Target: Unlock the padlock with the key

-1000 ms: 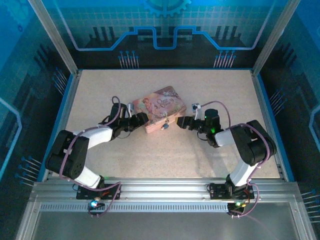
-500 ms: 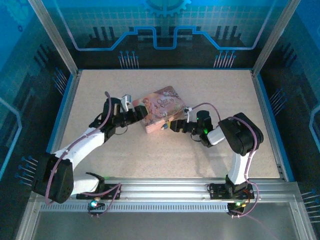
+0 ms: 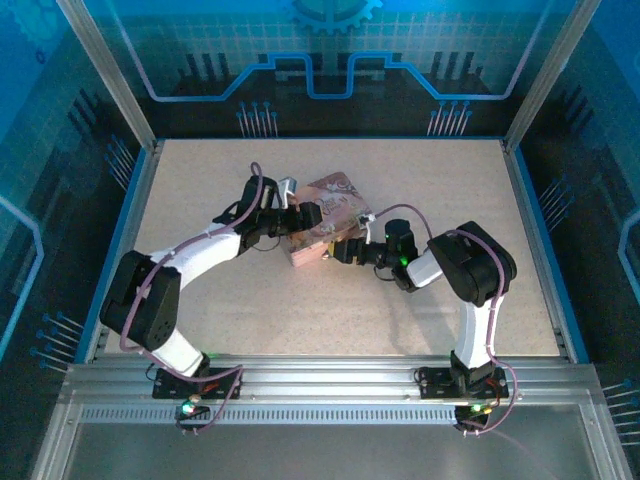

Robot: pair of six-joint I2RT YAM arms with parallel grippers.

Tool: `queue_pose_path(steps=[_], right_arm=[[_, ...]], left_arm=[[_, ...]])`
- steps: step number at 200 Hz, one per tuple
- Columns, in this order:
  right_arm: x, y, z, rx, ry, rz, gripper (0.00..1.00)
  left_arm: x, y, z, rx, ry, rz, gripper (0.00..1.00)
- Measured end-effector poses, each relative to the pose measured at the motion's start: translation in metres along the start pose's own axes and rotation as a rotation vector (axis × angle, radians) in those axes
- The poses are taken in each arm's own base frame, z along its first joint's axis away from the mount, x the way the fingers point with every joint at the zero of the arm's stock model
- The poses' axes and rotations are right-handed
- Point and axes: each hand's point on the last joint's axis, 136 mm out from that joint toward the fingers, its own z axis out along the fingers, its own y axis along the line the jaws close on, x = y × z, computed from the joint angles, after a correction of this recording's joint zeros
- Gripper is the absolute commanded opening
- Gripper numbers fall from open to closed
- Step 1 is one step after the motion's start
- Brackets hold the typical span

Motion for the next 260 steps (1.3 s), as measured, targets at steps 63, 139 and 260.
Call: queue_pose_path(steps=[63,139,260], right_arm=[[0.004,-0.001,0.003,-0.015,0.009,0.005,0.54],[0.000,0.002,0.003,-0.030,-0.008,-0.005,0.41],[0.007,0.001,-0.001,-0.028,-0.008,-0.003,0.17]], left_arm=[[0.006,0.011,0.007,-0.030,0.022,-0.003,0.70],[0.006,0.012,0.008,-0.034,0.023,0.014,0.70],[0.004,0.015,0.008,-0.050,0.012,0.015,0.70]])
